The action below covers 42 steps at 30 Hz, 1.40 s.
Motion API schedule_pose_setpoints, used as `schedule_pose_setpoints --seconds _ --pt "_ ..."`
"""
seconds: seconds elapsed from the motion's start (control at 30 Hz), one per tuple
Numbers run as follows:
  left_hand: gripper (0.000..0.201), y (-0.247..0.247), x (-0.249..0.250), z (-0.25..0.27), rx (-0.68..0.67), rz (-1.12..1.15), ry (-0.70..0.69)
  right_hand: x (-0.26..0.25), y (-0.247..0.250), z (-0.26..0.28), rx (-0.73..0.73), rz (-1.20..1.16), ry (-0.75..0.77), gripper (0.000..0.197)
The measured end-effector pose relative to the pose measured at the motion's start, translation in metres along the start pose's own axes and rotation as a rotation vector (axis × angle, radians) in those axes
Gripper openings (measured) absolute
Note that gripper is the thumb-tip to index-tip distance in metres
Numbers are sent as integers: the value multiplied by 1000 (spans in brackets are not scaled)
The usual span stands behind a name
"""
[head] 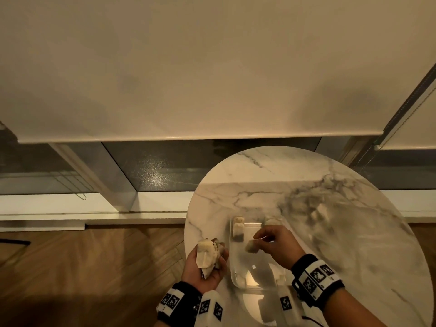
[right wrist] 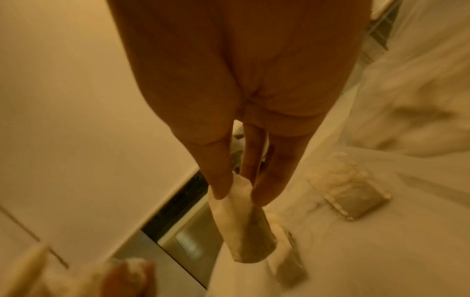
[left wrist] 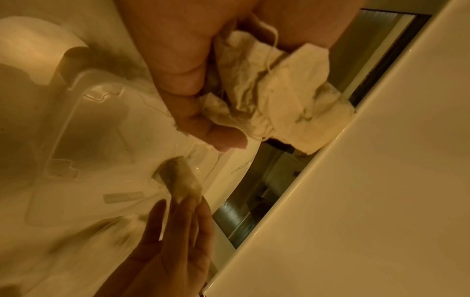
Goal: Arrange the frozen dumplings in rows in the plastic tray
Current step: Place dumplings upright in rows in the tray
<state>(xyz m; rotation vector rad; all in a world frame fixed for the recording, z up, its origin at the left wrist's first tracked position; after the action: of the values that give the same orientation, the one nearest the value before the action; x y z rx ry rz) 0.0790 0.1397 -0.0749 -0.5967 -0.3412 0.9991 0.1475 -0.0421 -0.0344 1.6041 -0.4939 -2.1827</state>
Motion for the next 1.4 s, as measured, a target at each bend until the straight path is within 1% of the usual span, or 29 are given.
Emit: schedule_pose_setpoints --seconds 0.03,0.1,0.23,0.33,0.4,0.47,0.6,0.73,0.83,0.93,1.03,1.07,1.13,1.2,1.27,1.33,1.4 --pt "33 2 2 1 6 3 -7 3 -4 -7 1 100 15 7" --pt "34 7 7 2 24 5 -31 9 -17 -23 -31 222 28 5" --pt "40 14 13 2 38 26 -35 22 -51 -43 -230 337 -53 9" --pt "43 20 19 1 58 61 -50 23 -67 -56 -315 427 -49 14" --pt "43 23 21 2 67 77 -63 23 -70 -67 -288 462 -38 21" --pt "41 25 22 1 77 95 -73 21 -70 -76 -222 480 -10 22" --pt "35 28 22 1 86 123 -74 21 -72 -88 -146 488 18 12" --pt "33 28 21 2 80 124 -72 20 -72 -95 -58 472 44 11" --pt "33 27 21 3 87 114 -85 22 -73 -96 -39 445 46 10" --pt "35 26 21 2 95 105 -92 24 -66 -95 5 386 28 12" --pt "37 29 20 -1 102 100 -88 34 -57 -92 65 336 -62 23" --pt "38 30 19 -2 103 100 -84 39 -57 -91 55 349 -99 31" --pt "38 30 18 -4 104 97 -78 51 -64 -89 -15 403 -166 47" --pt "38 30 16 -5 102 98 -72 57 -72 -86 -88 444 -196 57" --pt "38 29 15 -6 100 103 -69 56 -78 -85 -125 506 -181 61" --pt "38 29 14 -6 99 103 -69 56 -82 -85 -128 523 -164 64" --pt "35 29 13 -6 97 100 -72 55 -84 -86 -115 526 -157 59"
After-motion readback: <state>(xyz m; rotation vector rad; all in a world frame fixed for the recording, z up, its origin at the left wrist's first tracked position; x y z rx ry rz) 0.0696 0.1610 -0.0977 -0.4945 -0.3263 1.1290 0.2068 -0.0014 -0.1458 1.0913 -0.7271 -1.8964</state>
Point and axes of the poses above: each hand's wrist, its own z-axis away from the middle knuckle, its own y-axis out of the back of the hand, x = y × z, the point moved 10 cm from there along -z, towards the middle knuckle, and after that the axes turned 9 degrees about x, right-handed, at the moved point
